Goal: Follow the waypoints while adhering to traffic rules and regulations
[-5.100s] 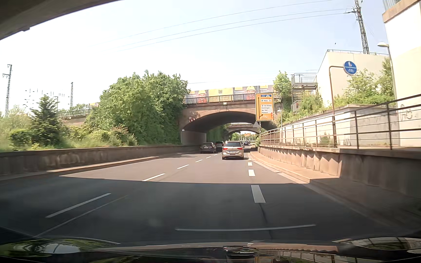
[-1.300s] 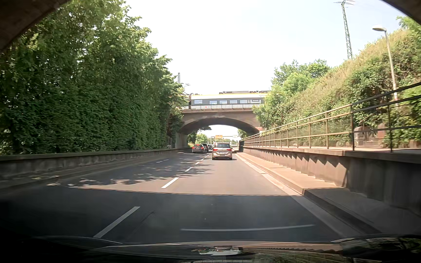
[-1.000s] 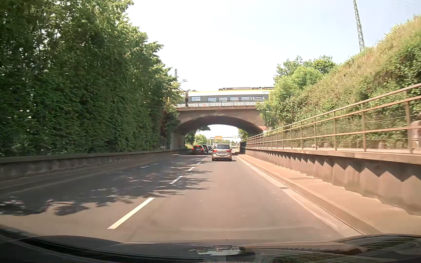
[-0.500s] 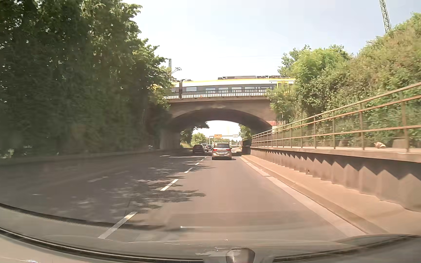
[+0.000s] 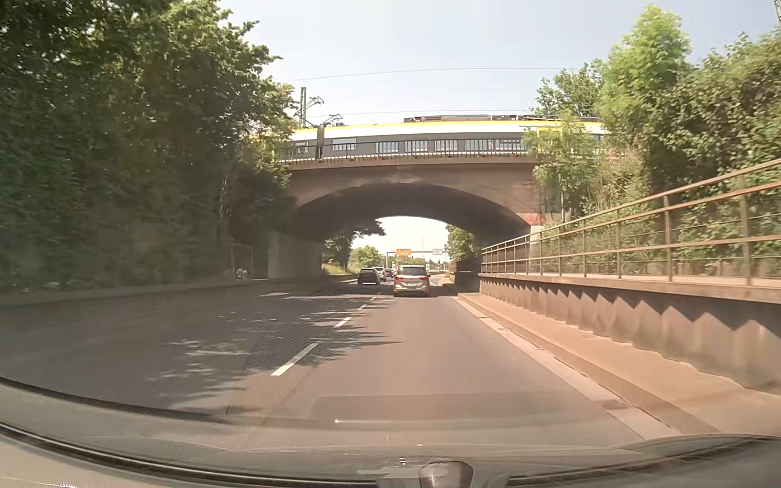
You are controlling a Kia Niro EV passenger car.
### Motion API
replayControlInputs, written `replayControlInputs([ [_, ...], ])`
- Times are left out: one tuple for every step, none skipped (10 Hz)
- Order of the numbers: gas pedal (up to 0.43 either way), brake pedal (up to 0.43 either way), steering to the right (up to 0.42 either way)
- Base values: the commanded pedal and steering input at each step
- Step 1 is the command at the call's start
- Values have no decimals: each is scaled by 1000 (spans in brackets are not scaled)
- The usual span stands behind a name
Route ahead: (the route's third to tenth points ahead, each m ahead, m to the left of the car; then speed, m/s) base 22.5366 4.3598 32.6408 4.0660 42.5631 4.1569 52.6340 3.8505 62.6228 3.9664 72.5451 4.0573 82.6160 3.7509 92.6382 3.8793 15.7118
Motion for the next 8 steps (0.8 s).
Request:
replayControlInputs([
  [118,0,1],
  [118,0,1],
  [118,0,1],
  [118,0,1],
  [118,0,1],
  [118,0,1],
  [118,0,1],
  [118,0,1],
])
